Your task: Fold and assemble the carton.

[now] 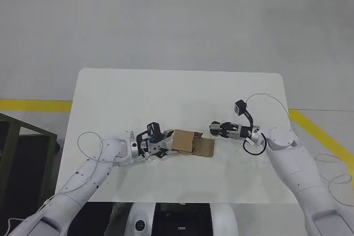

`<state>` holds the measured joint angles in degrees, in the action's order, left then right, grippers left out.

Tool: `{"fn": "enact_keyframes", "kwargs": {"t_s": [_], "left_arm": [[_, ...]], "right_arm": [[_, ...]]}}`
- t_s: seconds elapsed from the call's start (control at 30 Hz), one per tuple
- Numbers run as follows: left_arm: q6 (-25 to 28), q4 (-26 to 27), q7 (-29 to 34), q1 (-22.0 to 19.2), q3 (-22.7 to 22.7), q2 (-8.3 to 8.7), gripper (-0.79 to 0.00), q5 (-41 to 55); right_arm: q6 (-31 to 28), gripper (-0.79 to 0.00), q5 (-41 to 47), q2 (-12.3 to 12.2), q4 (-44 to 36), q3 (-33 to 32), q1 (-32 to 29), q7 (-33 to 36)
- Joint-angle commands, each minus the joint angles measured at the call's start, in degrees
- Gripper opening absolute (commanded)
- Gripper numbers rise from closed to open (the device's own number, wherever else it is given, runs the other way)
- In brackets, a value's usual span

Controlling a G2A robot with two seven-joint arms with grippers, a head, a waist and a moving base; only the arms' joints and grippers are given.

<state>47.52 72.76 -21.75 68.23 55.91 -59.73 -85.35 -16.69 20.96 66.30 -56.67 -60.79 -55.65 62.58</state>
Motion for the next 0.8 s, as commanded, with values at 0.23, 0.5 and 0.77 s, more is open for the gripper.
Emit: {"fn": "enact_keyframes", "kwargs": {"t_s": [0.23,0.5,0.77], "left_arm": [[0.42,-0.38,-1.23,-0.74,0.91,0.30,0.000,-1.19],[4.19,-1.11,-7.45,-4.97,-1.07,0.48,0.000,-9.33],[4.69,-6.15,-15.82,-10.58,-5.52,-0.07,0.000,-17.76]], "right_arm": [[1.12,-0.785,0.13,0.73,1.78,1.76,1.52,0.27],[0.67,-0.785,0.76,0.70,2.81,1.37,1.57,1.15],[0.67,-0.785,1.05,0.52,2.51,0.88,1.25,2.08]]}}
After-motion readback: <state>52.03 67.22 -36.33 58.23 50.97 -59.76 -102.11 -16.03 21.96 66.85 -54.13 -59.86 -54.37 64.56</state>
